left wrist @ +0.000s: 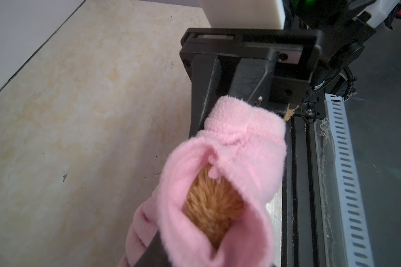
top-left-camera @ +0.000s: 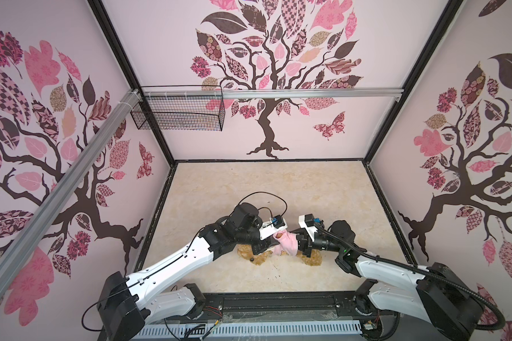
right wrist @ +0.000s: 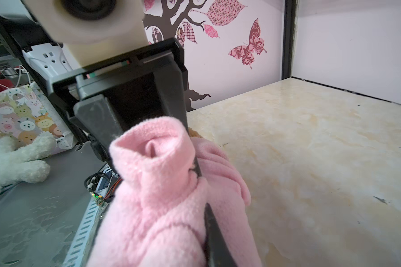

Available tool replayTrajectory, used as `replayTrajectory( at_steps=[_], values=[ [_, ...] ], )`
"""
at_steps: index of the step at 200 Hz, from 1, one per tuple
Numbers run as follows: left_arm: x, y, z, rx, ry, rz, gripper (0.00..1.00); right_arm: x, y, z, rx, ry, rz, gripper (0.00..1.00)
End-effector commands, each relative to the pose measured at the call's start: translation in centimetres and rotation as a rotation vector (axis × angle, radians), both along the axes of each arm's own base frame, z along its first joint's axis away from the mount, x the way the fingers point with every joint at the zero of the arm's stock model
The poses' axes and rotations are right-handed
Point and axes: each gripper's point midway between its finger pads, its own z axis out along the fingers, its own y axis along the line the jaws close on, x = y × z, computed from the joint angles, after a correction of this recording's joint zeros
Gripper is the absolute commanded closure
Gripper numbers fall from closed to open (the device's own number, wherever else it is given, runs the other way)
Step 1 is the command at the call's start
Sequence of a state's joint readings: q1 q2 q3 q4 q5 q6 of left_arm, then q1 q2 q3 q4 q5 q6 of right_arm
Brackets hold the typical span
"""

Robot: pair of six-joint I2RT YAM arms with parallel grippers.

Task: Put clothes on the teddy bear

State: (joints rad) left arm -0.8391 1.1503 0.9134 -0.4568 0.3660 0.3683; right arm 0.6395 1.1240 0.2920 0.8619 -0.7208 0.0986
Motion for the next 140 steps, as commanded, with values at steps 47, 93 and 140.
replayTrajectory(
  at_steps=[47,93,140],
  values=[
    [2.7,2.2,2.1,-0.024,-0.250,0.118,1.00,4.5,-5.1,-2.0,-0.161,0.037,-0.454,0.36],
    [2.8,2.9,1.9,0.000,-0.335,0.108,1.00,0.9,-5.8,1.0,-0.034,-0.027,-0.369,0.10],
    [1.9,1.8,1.5,-0.017,-0.302,0.063,1.00,-0.4,-2.9,2.3,-0.090,-0.185,-0.291,0.01]
  ],
)
